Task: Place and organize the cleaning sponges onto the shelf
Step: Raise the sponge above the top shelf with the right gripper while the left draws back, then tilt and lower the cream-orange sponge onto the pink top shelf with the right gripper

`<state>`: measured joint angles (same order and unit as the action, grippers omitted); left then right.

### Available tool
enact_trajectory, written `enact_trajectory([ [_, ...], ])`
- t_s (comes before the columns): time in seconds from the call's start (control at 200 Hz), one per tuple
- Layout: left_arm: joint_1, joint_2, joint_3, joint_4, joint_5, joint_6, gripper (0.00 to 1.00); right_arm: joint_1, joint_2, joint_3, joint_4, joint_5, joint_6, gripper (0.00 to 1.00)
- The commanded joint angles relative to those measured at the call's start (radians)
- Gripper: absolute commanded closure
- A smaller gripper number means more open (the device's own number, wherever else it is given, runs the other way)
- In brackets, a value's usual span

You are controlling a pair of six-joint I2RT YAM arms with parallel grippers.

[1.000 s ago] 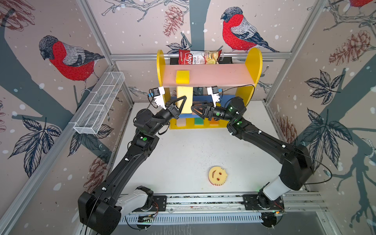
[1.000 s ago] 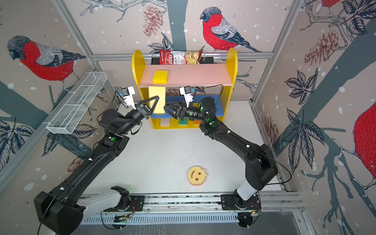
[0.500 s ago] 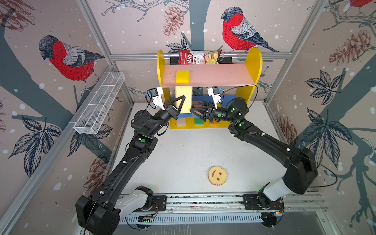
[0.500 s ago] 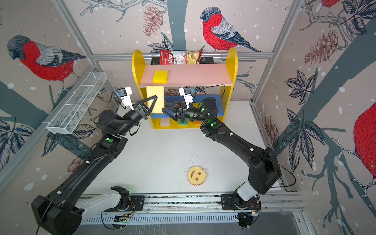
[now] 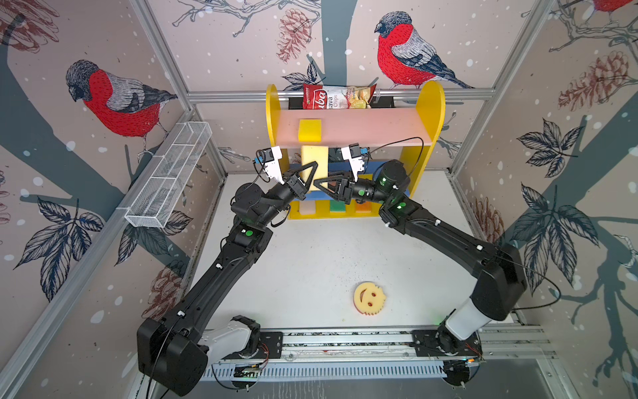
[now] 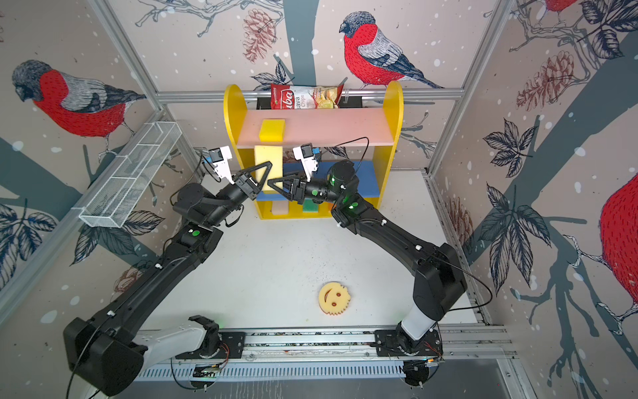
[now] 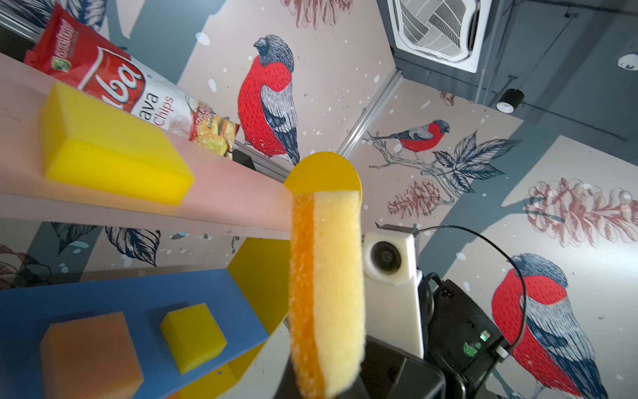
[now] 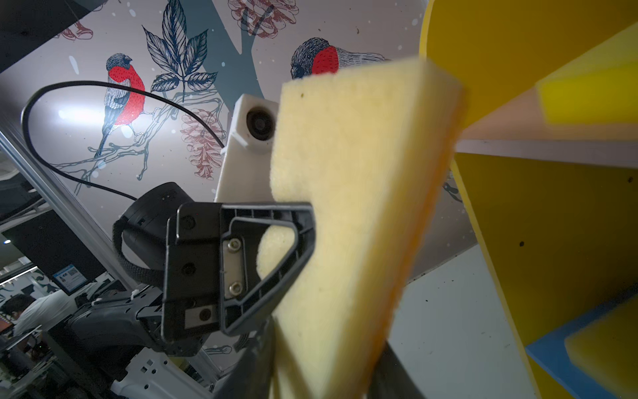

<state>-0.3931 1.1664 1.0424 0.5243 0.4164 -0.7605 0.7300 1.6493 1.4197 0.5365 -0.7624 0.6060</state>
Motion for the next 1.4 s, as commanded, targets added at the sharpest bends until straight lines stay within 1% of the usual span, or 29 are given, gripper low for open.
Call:
enact_trajectory([
  [0.0, -0.001, 0.003, 0.011, 0.061, 0.04, -0.014, 0.99, -0.006, 0.014, 0.039, 0.007, 0.013, 0.019, 0.87],
  [0.05, -0.001, -0.001, 0.017, 0.046, 0.036, 0.001, 0.98, -0.014, 0.008, 0.042, -0.001, 0.022, 0.008, 0.94],
  [0.085, -0.001, -0.008, 0.024, 0.026, 0.029, 0.018, 0.94, -0.022, 0.005, 0.047, -0.014, 0.031, -0.002, 0.98],
  [0.105, -0.001, -0.013, 0.027, 0.013, 0.023, 0.028, 0.87, -0.028, 0.002, 0.053, -0.029, 0.037, -0.007, 0.99],
  [0.13, -0.001, -0.022, 0.031, -0.001, 0.009, 0.041, 0.76, -0.037, 0.0, 0.063, -0.054, 0.047, -0.016, 1.0],
  [0.14, -0.001, -0.025, 0.031, -0.01, 0.002, 0.047, 0.73, -0.041, 0.0, 0.069, -0.065, 0.052, -0.02, 1.0],
  [0.15, -0.001, -0.027, 0.033, -0.018, -0.005, 0.053, 0.66, -0.046, 0.0, 0.075, -0.078, 0.056, -0.024, 1.0],
  [0.19, -0.001, -0.042, 0.034, -0.046, -0.035, 0.078, 0.46, -0.064, 0.004, 0.106, -0.132, 0.068, -0.045, 1.0],
  [0.24, -0.001, -0.07, 0.035, -0.083, -0.084, 0.109, 0.27, -0.086, 0.013, 0.158, -0.216, 0.083, -0.075, 1.0],
  [0.27, -0.001, -0.086, 0.034, -0.108, -0.118, 0.128, 0.21, -0.096, 0.023, 0.193, -0.273, 0.098, -0.096, 1.0],
  [0.335, -0.001, -0.12, 0.027, -0.157, -0.208, 0.16, 0.15, -0.113, 0.053, 0.285, -0.412, 0.127, -0.143, 1.0],
  [0.39, -0.001, -0.148, 0.019, -0.193, -0.273, 0.183, 0.13, -0.118, 0.086, 0.374, -0.529, 0.156, -0.186, 1.0],
  [0.44, 0.0, -0.167, 0.013, -0.215, -0.311, 0.201, 0.12, -0.116, 0.118, 0.452, -0.631, 0.182, -0.23, 1.0],
  [0.525, 0.002, -0.19, 0.009, -0.25, -0.344, 0.221, 0.12, -0.12, 0.181, 0.587, -0.782, 0.228, -0.275, 1.0],
  [0.595, 0.001, -0.201, 0.012, -0.281, -0.366, 0.232, 0.12, -0.124, 0.243, 0.702, -0.894, 0.243, -0.304, 1.0],
  [0.665, 0.003, -0.21, 0.016, -0.316, -0.383, 0.242, 0.12, -0.128, 0.281, 0.782, -0.966, 0.261, -0.319, 1.0],
  [0.83, 0.007, -0.232, 0.016, -0.357, -0.404, 0.253, 0.11, -0.146, 0.279, 0.799, -0.983, 0.272, -0.33, 1.0],
  [1.206, 0.008, -0.208, 0.018, -0.348, -0.368, 0.223, 0.12, -0.209, 0.25, 0.814, -1.025, 0.279, -0.345, 1.0],
  [1.391, 0.008, -0.198, 0.027, -0.353, -0.35, 0.209, 0.11, -0.219, 0.277, 0.871, -1.036, 0.274, -0.36, 1.0],
])
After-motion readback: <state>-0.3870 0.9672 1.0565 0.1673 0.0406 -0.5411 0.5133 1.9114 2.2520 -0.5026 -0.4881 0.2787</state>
